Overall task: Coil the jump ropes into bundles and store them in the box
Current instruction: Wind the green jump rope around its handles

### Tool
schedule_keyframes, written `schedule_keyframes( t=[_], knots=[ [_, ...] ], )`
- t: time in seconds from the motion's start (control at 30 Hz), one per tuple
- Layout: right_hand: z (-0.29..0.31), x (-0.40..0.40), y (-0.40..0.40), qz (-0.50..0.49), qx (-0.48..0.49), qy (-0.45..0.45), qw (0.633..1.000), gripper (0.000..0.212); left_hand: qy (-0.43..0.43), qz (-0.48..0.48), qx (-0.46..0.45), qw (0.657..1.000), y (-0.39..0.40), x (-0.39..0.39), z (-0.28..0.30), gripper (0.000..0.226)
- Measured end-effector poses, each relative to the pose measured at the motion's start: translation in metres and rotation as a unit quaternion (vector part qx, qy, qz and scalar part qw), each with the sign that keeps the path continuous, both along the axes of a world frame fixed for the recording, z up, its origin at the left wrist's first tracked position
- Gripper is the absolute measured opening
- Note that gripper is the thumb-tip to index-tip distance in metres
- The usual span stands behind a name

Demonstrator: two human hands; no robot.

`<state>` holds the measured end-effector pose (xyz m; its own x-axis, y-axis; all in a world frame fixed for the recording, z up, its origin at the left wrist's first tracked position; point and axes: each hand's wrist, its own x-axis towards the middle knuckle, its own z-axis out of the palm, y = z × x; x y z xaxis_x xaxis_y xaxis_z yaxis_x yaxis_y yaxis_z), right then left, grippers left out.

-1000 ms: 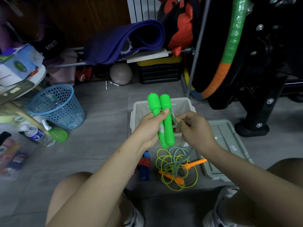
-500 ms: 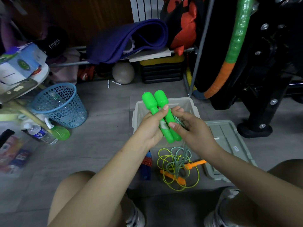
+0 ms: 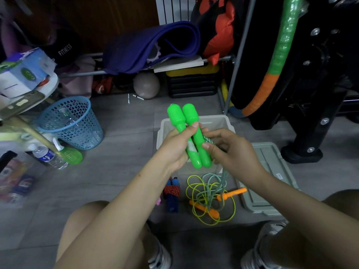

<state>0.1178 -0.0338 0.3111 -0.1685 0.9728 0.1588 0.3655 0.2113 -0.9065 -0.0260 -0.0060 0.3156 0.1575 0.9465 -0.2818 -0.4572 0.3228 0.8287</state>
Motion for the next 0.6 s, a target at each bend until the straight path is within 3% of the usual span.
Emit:
schedule_keyframes(
  t=[0.1,0.2,0.3,0.37,0.5,0.6],
  knots=[
    [0.014,0.010,0.006,0.005,0.022,-0.103,0.994,0.017,0.023,0.022,-0.007,0.999,0.004,-0.005,0.002,0.013],
    [0.028,0.021,0.008,0.041,0.030,-0.244,0.968,0.026,0.011,0.006,-0.037,0.999,0.005,-0.007,0.006,0.014],
    [0.036,0.033,0.010,0.042,0.139,-0.355,0.923,0.021,0.025,-0.043,-0.055,0.997,0.004,-0.008,0.007,0.011],
    [0.040,0.040,0.016,0.067,0.192,-0.345,0.916,0.021,0.053,-0.088,-0.064,0.993,0.001,-0.010,0.007,0.006],
    [0.041,0.046,0.030,0.105,0.196,-0.248,0.943,0.022,0.054,-0.191,-0.071,0.978,-0.006,-0.010,0.010,0.011],
    [0.041,0.044,0.030,0.105,0.211,-0.230,0.944,0.023,0.002,-0.260,-0.054,0.964,-0.003,-0.011,0.003,0.051]
  ],
)
